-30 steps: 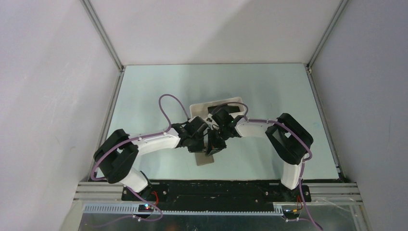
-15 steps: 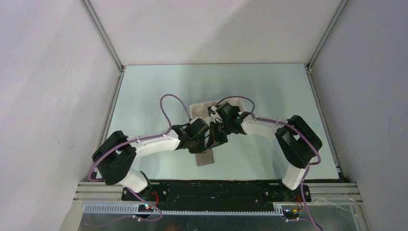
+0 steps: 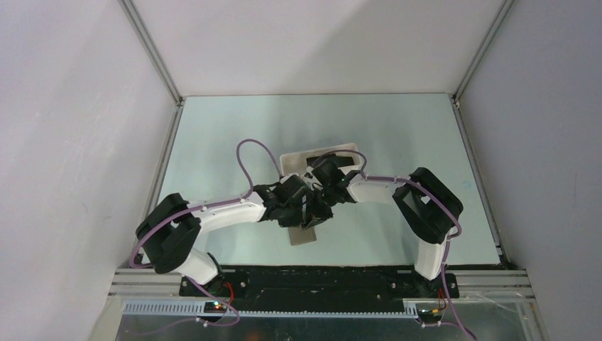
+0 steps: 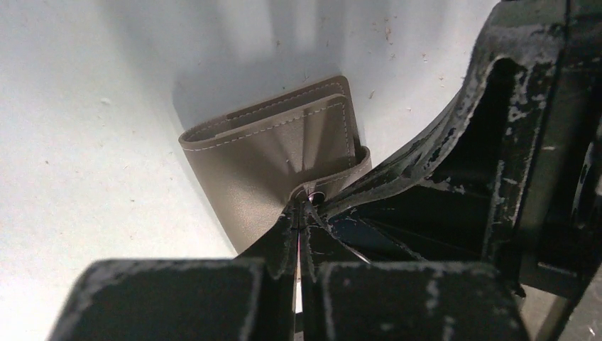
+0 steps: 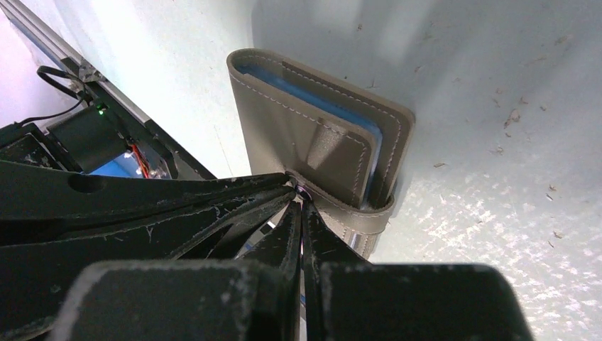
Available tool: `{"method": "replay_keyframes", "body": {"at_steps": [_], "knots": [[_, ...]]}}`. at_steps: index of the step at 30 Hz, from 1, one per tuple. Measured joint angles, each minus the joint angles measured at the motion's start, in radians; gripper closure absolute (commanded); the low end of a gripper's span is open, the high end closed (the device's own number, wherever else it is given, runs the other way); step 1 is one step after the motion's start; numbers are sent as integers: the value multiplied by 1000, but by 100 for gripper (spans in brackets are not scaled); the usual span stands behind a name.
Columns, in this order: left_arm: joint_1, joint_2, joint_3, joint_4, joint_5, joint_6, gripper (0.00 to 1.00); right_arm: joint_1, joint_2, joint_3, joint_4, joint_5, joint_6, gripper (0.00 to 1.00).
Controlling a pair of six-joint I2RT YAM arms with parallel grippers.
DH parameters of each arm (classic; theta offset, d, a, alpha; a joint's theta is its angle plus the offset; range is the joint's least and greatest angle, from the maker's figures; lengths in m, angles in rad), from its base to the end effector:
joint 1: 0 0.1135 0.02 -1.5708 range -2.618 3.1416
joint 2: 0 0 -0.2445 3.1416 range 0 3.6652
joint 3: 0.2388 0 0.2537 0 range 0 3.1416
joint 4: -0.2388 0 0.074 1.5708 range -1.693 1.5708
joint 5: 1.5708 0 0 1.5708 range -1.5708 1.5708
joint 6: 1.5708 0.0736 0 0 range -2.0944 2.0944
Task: Put the credit cards into the card holder
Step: Close the card holder at the center of the board.
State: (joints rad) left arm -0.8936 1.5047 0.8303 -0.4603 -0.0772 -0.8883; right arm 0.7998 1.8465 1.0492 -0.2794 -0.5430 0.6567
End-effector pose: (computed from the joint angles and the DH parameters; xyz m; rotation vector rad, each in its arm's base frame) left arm 0.1900 -0.2272 0.1168 -0.0164 2.7793 -0.4114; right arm 0.2283 0.2895 0.0937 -0.4145 2.9073 1.1004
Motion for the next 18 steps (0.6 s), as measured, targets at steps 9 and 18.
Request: {"method": "replay_keyframes", "body": {"at_steps": [9,18], "knots": [[-3,-5,0,-3,0,1,100,3,11,1,1,0,-2,100],[-7,-45,-19,-14,-7,6,100,-7,6,-2,6,-11,2,100]]}}
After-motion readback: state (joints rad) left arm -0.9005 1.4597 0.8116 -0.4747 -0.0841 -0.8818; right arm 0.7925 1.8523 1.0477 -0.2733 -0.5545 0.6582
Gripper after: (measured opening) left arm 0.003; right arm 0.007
